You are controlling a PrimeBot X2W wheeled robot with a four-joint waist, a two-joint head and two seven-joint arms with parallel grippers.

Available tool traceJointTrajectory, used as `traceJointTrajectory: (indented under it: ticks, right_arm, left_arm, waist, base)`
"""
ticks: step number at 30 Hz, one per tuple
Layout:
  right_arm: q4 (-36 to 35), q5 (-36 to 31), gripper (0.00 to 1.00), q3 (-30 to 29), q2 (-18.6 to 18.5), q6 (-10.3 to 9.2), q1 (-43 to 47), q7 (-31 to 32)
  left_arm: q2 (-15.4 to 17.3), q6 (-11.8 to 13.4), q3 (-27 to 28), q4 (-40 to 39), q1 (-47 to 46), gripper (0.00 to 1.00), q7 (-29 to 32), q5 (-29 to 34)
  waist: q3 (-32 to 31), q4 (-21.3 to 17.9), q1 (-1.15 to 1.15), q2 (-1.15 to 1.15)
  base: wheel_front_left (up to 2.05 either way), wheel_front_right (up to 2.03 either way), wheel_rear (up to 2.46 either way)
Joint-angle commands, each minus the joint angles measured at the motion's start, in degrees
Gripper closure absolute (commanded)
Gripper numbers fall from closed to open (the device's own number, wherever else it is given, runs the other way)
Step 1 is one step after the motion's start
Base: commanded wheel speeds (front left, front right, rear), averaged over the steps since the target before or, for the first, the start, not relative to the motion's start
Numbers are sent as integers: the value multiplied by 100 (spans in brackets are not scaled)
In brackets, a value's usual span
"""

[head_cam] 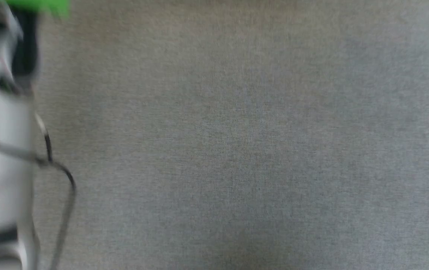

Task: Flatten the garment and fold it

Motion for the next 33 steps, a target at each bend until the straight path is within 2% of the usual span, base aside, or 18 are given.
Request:
traceJointTrajectory:
  ticks: [1,6,10,14,18,25,29,33]
  right_arm:
    - [-328,97,100,-131,-9,-8,416,124]
    - [-1650,247,100,-664,238,-8,2196,597]
    - [-2272,265,100,-755,484,-8,3375,805]
    - [-2556,386,100,-801,805,-8,4386,884]
    - [-2599,606,100,-850,1009,-8,5333,928]
    - [-2229,822,100,-1115,1023,-8,6732,864]
    - [-1857,1066,100,-1417,983,-8,7436,984]
    - [-1619,1300,100,-1426,916,-8,7860,1362]
  left_arm:
    - [74,107,33,-321,449,100,65,-70]
    - [243,474,42,-1461,2204,100,286,9]
    - [217,712,60,-1832,3416,100,384,-91]
    - [165,891,67,-1862,4417,100,370,-165]
    - [97,936,-5,-1754,5242,100,407,-327]
    - [117,984,-110,-1439,6334,100,555,-507]
    - [418,875,-261,-1220,6960,100,1159,-692]
    - [580,827,-384,-1148,7236,100,1666,-867]
  waist:
    - [-422,95,0,0]
    - [-844,87,0,0]
    - [-1157,47,0,0]
    - [-1460,16,0,0]
    - [-1740,0,0,0]
    - [-2096,-65,0,0]
    - [-2304,-109,0,0]
    - [-2408,-110,0,0]
  base:
    - [0,0,0]
    - [0,0,0]
    - [0,0,0]
    - [0,0,0]
    - [0,0,0]
    - [0,0,0]
    - [0,0,0]
    - [0,0,0]
